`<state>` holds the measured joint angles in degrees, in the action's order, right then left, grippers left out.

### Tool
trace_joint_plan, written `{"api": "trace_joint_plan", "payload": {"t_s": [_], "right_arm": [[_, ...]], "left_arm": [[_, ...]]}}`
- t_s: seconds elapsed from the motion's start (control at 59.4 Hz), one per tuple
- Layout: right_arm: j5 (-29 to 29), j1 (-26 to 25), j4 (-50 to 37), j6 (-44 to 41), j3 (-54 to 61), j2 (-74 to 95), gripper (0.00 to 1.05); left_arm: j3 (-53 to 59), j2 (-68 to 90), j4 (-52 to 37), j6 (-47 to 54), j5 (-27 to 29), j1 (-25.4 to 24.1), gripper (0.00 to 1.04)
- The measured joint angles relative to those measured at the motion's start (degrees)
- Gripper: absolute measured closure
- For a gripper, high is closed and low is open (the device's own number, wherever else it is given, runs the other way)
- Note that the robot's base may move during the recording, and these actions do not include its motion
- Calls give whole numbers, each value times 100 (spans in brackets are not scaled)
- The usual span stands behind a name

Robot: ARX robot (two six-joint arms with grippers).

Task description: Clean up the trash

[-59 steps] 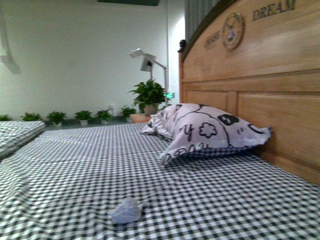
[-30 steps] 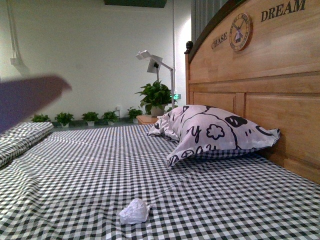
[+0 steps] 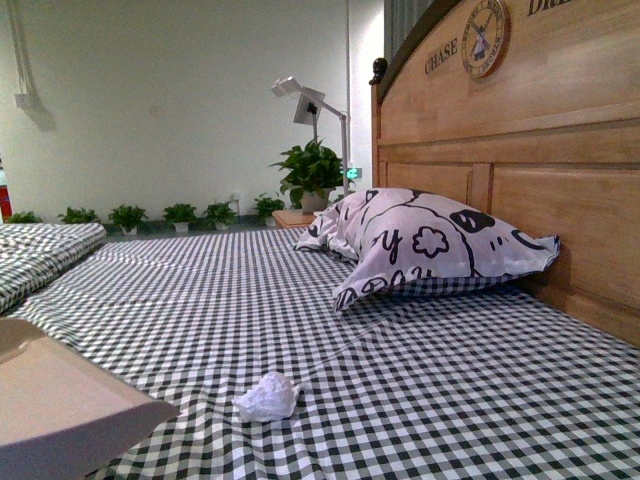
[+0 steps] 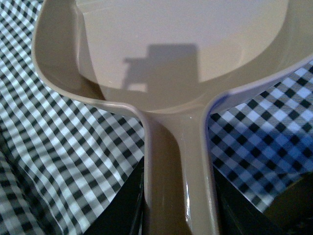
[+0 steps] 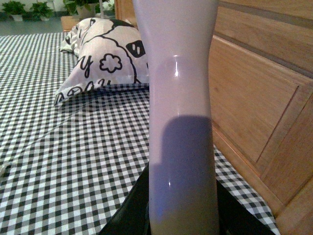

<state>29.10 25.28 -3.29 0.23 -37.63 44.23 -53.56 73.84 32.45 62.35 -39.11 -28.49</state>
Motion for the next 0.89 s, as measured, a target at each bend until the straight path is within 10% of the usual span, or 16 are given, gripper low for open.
{"api": "trace_joint_plan", "payload": {"t_s": [0.37, 0.893], "right_arm": [[0, 0, 0, 0, 0, 0, 86], [0, 0, 0, 0, 0, 2, 86]], "left_arm": [[-74, 275, -444, -42, 175, 966, 78], [223, 688, -953, 46, 297, 1106, 78]]}}
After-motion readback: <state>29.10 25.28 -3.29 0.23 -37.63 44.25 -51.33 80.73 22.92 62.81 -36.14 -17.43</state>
